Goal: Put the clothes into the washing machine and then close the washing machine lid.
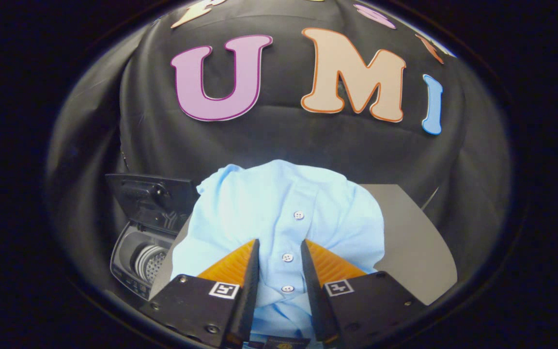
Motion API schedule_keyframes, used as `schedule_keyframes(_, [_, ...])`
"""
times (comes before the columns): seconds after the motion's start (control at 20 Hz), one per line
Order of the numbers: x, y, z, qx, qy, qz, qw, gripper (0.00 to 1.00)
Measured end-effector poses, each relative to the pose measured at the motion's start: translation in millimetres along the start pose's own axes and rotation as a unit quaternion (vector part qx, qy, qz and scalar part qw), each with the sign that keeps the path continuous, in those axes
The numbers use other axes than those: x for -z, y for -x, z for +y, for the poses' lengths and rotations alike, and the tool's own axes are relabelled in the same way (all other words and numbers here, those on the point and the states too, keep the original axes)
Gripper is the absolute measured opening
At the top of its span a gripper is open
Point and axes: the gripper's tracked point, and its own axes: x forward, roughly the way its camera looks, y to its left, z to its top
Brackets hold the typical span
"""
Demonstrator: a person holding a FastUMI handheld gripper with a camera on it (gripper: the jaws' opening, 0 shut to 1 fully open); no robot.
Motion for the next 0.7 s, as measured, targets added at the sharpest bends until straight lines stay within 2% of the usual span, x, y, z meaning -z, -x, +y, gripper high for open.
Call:
schedule_keyframes(0.15, [-2.0,1.1,7.2,0.013,0.019,-0.005,1.0,0.3])
schedule_keyframes(0.2, [-2.6,2.9,8.8,0.019,0.03,-0.01,0.999,0.2])
schedule_keyframes(0.25, [-2.7,4.1,9.7,0.027,0.036,-0.014,0.999,0.18])
schedule_keyframes(0.3, [-3.6,4.7,9.6,0.033,0.039,-0.02,0.998,0.12])
schedule_keyframes(0.55, [-5.8,9.2,24.6,0.025,0.036,-0.038,0.998,0.05])
schedule_keyframes(0.7, [-4.0,13.8,45.2,0.004,0.028,-0.041,0.999,0.02])
